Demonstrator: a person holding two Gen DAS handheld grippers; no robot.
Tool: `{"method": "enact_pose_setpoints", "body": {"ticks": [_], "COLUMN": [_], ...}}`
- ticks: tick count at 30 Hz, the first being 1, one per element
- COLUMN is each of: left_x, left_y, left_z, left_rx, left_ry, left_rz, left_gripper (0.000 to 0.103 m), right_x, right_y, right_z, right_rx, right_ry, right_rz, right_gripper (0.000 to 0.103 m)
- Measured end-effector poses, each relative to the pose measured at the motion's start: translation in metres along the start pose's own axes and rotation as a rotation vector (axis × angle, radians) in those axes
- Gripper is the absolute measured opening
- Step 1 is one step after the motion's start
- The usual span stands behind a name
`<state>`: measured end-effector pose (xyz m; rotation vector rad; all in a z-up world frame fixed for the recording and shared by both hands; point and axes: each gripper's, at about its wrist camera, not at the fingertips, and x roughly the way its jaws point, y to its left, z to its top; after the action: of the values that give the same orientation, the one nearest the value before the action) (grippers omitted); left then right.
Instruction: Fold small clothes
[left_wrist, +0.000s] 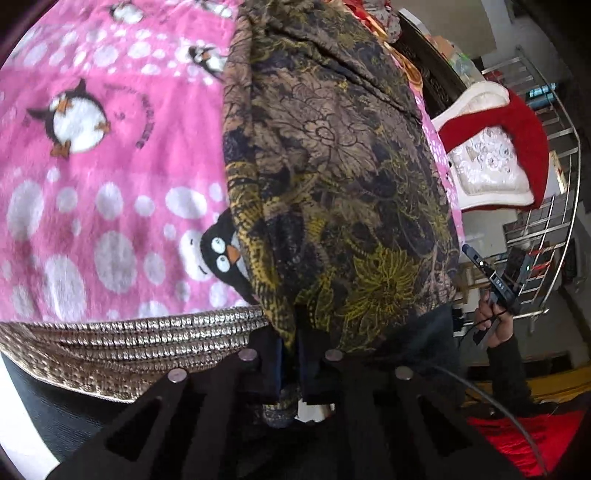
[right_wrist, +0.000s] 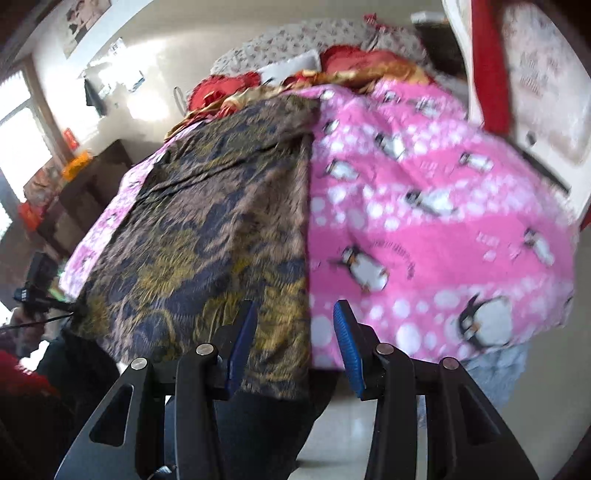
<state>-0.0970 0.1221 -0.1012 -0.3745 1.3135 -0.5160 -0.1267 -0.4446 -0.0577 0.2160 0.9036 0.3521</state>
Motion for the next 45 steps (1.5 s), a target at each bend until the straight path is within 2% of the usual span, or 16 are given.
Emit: {"method": "enact_pose_setpoints", "body": {"ticks": [4,7,8,9,10,11,13,15,17,20,21,26,31,36,41,45], "left_x": [-0.007,-0.006,-0.003,-0.003,0.0,-0.001,0.002,0.002,-0.002,-0.01,-0.017,-0.055,-0.102,-0.152,-0.195,-0.197], "left_y": [-0.01,-0.007,-0.006,-0.005,-0.003,0.001,0.004,0.005,0.003,-0.003,-0.006,-0.016,-0.015,-0.013,-0.028,-0.042], "left_z": [-0.003,-0.002,-0.002,-0.003,-0.002,-0.003,-0.002,-0.002,-0.004,-0.008,-0.009,-0.008,-0.002,-0.024,-0.051,-0.039], "left_rx": [0.053,0.037,0.036,0.034,0.025,0.019,0.006,-0.005,0.004,0.035,0.039,0.058,0.064,0.095,0.178,0.232], "left_ry": [-0.035,-0.051,-0.046,-0.045,-0.044,-0.042,-0.038,-0.039,-0.049,-0.075,-0.09,-0.197,-0.325,-0.436,-0.49,-0.489], "left_rz": [0.002,-0.014,-0.012,-0.015,-0.025,-0.027,-0.036,-0.042,-0.027,-0.035,-0.04,-0.077,-0.164,-0.253,-0.351,-0.34], "left_gripper": [0.003,0.003,0.003,0.003,0.004,0.004,0.004,0.004,0.004,0.002,0.002,0.002,0.002,0.002,0.002,0.002], "right_x": [0.019,0.029,0.029,0.028,0.028,0.029,0.038,0.046,0.046,0.045,0.041,-0.011,-0.064,-0.107,-0.147,-0.162], "right_y": [-0.001,-0.009,-0.012,-0.015,-0.019,-0.02,-0.024,-0.038,-0.042,-0.035,-0.032,-0.017,0.016,0.042,0.057,0.058], "right_z": [-0.005,-0.004,-0.003,-0.004,-0.005,-0.005,-0.008,-0.012,-0.016,-0.02,-0.018,0.008,0.034,0.043,0.043,0.049], "right_rx": [-0.033,-0.022,-0.005,0.009,0.032,0.035,0.039,0.125,0.17,0.134,0.116,0.048,-0.08,-0.17,-0.242,-0.254], "right_ry": [0.033,0.016,0.018,0.019,0.039,0.044,0.06,0.041,0.029,0.061,0.058,-0.091,-0.197,-0.268,-0.307,-0.332], "right_rz": [0.056,0.115,0.156,0.213,0.366,0.401,0.381,0.403,0.426,0.455,0.438,0.44,0.486,0.534,0.573,0.557], "right_gripper": [0.044,0.044,0.044,0.038,0.031,0.028,0.027,0.014,0.014,0.014,0.006,0.004,0.004,0.004,0.004,0.004]}}
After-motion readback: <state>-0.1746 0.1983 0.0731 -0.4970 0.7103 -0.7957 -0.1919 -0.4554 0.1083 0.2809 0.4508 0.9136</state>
